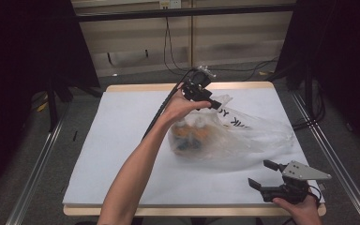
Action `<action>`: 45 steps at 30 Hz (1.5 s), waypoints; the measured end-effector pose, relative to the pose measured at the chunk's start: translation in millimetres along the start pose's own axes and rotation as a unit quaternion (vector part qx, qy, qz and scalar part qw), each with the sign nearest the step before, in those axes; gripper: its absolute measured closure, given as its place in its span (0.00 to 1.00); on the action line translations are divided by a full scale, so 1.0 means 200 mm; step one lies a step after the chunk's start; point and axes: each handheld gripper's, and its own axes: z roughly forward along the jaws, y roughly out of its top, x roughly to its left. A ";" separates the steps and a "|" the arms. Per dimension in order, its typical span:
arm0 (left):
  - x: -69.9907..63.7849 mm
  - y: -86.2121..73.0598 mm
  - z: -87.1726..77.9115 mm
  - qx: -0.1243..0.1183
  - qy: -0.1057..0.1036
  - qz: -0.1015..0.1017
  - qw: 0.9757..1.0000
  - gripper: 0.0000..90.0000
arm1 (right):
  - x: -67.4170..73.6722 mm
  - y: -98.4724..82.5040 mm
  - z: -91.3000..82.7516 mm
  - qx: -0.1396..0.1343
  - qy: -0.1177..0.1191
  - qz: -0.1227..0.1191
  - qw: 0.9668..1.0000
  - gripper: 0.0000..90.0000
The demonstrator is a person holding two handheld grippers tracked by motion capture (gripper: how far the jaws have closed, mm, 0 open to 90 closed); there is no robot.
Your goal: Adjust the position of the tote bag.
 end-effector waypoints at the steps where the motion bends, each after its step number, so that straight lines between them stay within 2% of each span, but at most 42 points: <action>1: 0.00 0.00 0.00 0.002 -0.003 0.003 1.000 0.51 | 0.00 0.00 0.00 0.000 0.000 0.000 1.000 0.15; 3: 0.00 -0.01 0.01 0.013 -0.005 0.010 1.000 0.65 | 0.00 0.00 0.00 0.000 0.000 -0.001 1.000 0.15; 7: -0.01 -0.02 -0.01 0.013 -0.012 0.018 1.000 0.91 | 0.00 0.00 0.00 0.000 -0.001 -0.001 1.000 0.15; 9: -0.01 -0.02 -0.01 0.012 -0.016 0.021 1.000 0.99 | 0.00 0.00 0.00 0.001 0.000 -0.003 1.000 0.14; 17: -0.03 0.00 -0.07 -0.005 -0.015 0.027 1.000 1.00 | 0.00 0.00 0.00 0.000 -0.003 0.000 1.000 0.14; 23: -0.02 -0.01 -0.16 -0.041 -0.012 0.021 0.999 1.00 | 0.00 0.00 0.00 0.001 -0.005 0.003 1.000 0.14; 30: -0.01 -0.02 -0.25 -0.069 -0.009 0.021 0.997 1.00 | 0.00 0.00 0.00 0.000 -0.005 0.001 1.000 0.14; 38: 0.00 -0.06 -0.38 -0.107 -0.004 0.013 0.994 1.00 | 0.00 0.00 0.00 0.000 -0.008 0.002 1.000 0.14; 41: 0.00 -0.07 -0.43 -0.126 -0.009 0.007 0.992 1.00 | 0.00 0.00 0.00 0.000 -0.009 0.003 1.000 0.14; 45: -0.01 -0.09 -0.49 -0.142 -0.008 0.017 0.990 1.00 | -0.01 0.00 0.00 -0.002 -0.012 0.003 1.000 0.14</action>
